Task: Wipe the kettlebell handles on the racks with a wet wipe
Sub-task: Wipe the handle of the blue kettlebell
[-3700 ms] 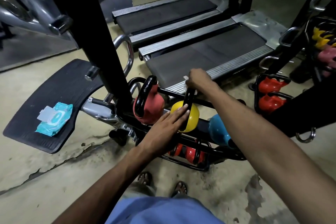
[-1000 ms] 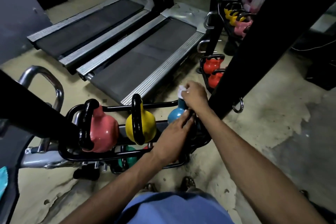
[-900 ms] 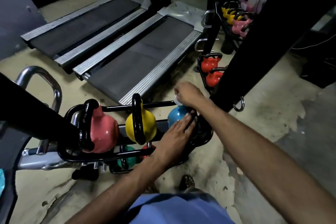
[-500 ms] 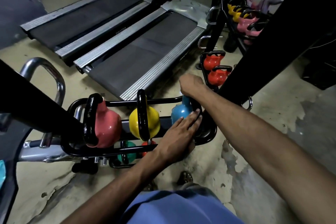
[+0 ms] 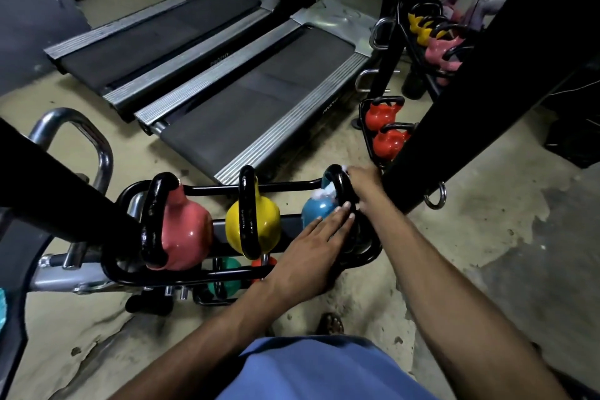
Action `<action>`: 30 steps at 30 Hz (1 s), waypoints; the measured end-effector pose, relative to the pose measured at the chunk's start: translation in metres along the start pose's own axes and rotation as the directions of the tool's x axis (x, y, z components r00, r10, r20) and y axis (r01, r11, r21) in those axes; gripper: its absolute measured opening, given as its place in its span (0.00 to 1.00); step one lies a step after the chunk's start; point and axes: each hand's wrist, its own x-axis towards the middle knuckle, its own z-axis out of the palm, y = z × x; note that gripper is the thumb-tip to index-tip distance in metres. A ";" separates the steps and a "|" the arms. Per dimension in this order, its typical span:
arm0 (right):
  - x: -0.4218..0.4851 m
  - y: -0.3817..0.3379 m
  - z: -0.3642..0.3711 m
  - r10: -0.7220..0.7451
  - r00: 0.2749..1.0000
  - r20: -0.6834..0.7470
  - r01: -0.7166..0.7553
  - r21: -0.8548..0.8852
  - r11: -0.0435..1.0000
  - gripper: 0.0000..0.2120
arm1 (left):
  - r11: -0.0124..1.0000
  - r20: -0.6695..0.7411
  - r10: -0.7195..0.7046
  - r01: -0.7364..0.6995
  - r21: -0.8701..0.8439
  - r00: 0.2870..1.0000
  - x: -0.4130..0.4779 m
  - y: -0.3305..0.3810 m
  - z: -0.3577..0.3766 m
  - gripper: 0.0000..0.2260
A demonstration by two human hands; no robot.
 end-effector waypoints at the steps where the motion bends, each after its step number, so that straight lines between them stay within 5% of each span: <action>1: -0.011 0.007 -0.001 0.078 0.987 0.138 -0.098 0.147 0.984 0.17 | 1.000 0.003 -0.005 0.005 -0.012 1.000 0.000 0.001 0.001 0.44; 3: -0.027 0.010 -0.005 0.067 0.932 0.356 -0.181 0.296 0.938 0.20 | 0.999 -0.003 -0.020 0.020 -0.030 1.000 0.001 0.003 0.004 0.43; 5: -0.029 0.008 -0.007 -0.007 0.911 0.413 -0.164 0.376 0.912 0.23 | 0.999 -0.011 -0.031 0.030 -0.026 0.999 0.001 0.006 0.005 0.43; 6: -0.027 0.008 -0.007 -0.021 0.937 0.350 -0.127 0.395 0.910 0.23 | 0.999 -0.005 -0.033 0.033 -0.022 0.999 0.001 0.006 0.005 0.44; 8: -0.020 0.013 -0.002 -0.122 0.993 0.007 0.112 0.340 0.934 0.16 | 0.999 -0.005 -0.041 0.041 -0.004 0.999 0.001 0.005 0.007 0.47; 10: -0.014 0.016 0.002 -0.449 0.870 -0.202 0.421 -0.168 0.891 0.10 | 0.999 -0.013 -0.049 0.050 0.015 0.999 0.001 0.007 0.007 0.46; 11: -0.015 0.014 0.004 -0.608 0.781 -0.142 0.498 -0.446 0.744 0.08 | 0.998 -0.014 -0.054 0.054 0.025 0.998 0.001 0.008 0.008 0.45; 13: -0.019 0.005 0.008 -0.700 0.705 0.113 0.493 -0.787 0.370 0.09 | 0.997 -0.019 -0.064 0.064 0.035 0.998 0.001 0.011 0.008 0.43; 16: -0.032 -0.011 0.011 -0.621 0.674 0.400 0.445 -0.891 -0.091 0.11 | 0.997 -0.024 -0.070 0.071 0.028 0.997 0.000 0.012 0.006 0.43; 18: -0.039 -0.015 0.006 -0.566 0.665 0.487 0.469 -0.862 -0.190 0.11 | 0.997 -0.025 -0.073 0.074 0.021 0.997 0.000 0.012 0.006 0.43; 22: -0.038 0.003 -0.009 -0.692 0.591 0.415 0.573 -0.819 -0.002 0.08 | 0.995 -0.009 -0.087 0.087 0.044 0.996 0.002 0.011 0.008 0.45; 24: -0.037 0.026 -0.010 -0.773 0.589 0.236 0.657 -0.697 0.287 0.14 | 0.995 -0.005 -0.091 0.091 0.042 0.996 0.002 0.010 0.010 0.45; 27: -0.044 0.050 -0.008 -0.558 0.826 -0.079 0.536 -0.198 0.821 0.11 | 0.996 -0.020 -0.091 0.091 0.013 0.996 0.002 0.011 0.010 0.48; 28: -0.044 0.051 -0.008 -0.406 0.911 -0.076 0.411 0.073 0.909 0.12 | 0.996 -0.026 -0.093 0.093 -0.009 0.995 0.001 0.011 0.009 0.47; 30: -0.046 0.043 -0.010 -0.099 0.987 0.129 0.014 0.535 0.845 0.18 | 0.996 -0.032 -0.082 0.081 -0.036 0.996 0.000 0.010 0.008 0.43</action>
